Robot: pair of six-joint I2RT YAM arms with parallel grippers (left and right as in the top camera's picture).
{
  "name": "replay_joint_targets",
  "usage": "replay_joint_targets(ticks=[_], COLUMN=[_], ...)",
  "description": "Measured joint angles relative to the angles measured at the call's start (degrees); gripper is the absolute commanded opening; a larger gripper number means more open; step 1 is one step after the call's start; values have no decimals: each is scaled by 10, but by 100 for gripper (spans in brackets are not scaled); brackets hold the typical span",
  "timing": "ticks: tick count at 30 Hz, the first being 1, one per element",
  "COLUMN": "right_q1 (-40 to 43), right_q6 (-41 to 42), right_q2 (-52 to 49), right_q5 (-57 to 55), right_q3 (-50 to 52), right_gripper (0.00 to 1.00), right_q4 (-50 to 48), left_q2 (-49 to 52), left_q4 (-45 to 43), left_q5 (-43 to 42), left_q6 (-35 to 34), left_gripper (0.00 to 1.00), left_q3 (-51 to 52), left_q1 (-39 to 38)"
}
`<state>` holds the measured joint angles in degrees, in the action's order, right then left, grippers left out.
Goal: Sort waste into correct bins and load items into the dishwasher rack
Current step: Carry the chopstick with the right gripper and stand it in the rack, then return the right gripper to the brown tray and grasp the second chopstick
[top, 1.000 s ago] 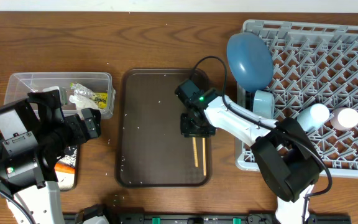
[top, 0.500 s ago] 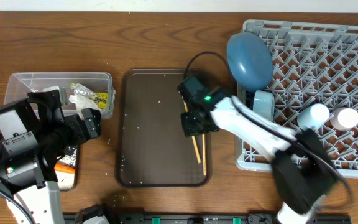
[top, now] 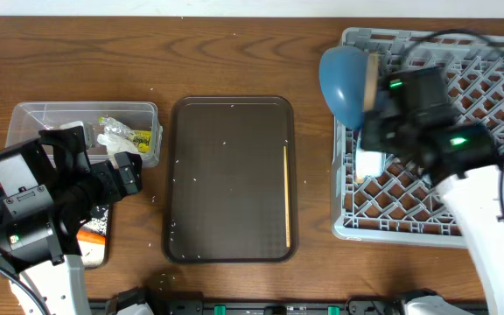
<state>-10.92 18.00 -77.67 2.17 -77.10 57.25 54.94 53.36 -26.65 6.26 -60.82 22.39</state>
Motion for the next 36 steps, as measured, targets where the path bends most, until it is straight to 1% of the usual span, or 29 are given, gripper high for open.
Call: replay_joint_targets(ticks=[3, 6, 9, 13, 14, 16, 17, 22, 26, 29, 30, 33, 36], right_q1=[71, 118, 137, 139, 139, 139, 139, 133, 87, 20, -17, -104, -184], right_q6=[-41, -80, -105, -117, -117, -119, -119, -125, -126, -125, -119, -87, -17], right_q2=[-14, -42, -81, -136, -149, -169, -176, -172, -132, -84, -69, -55, -76], right_q5=[-23, -49, -66, -77, -78, -78, -78, -66, -14, 33, 44, 63, 53], right_q3=[0, 0, 0, 0, 0, 0, 0, -6, -21, -29, -33, -38, -36], right_gripper=[1, 1, 1, 1, 7, 25, 31, 36, 36, 36, 36, 38, 41], right_q4=[5, -3, -10, -21, -25, -36, -38, -11, 0, 1, 2, -3, -6], left_q2=[0, 0, 0, 0, 0, 0, 0, 0, 0, 0, 0, 0, 0], left_q4=[0, 0, 0, 0, 0, 0, 0, 0, 0, 0, 0, 0, 0], left_q5=[0, 0, 0, 0, 0, 0, 0, 0, 0, 0, 0, 0, 0], left_q6=[0, 0, 0, 0, 0, 0, 0, 0, 0, 0, 0, 0, 0], left_gripper=[98, 98, 98, 98, 98, 98, 98, 98, 98, 98, 98, 98, 98], left_q3=[0, 0, 0, 0, 0, 0, 0, 0, 0, 0, 0, 0, 0], left_q1=[0, 0, 0, 0, 0, 0, 0, 0, 0, 0, 0, 0, 0])
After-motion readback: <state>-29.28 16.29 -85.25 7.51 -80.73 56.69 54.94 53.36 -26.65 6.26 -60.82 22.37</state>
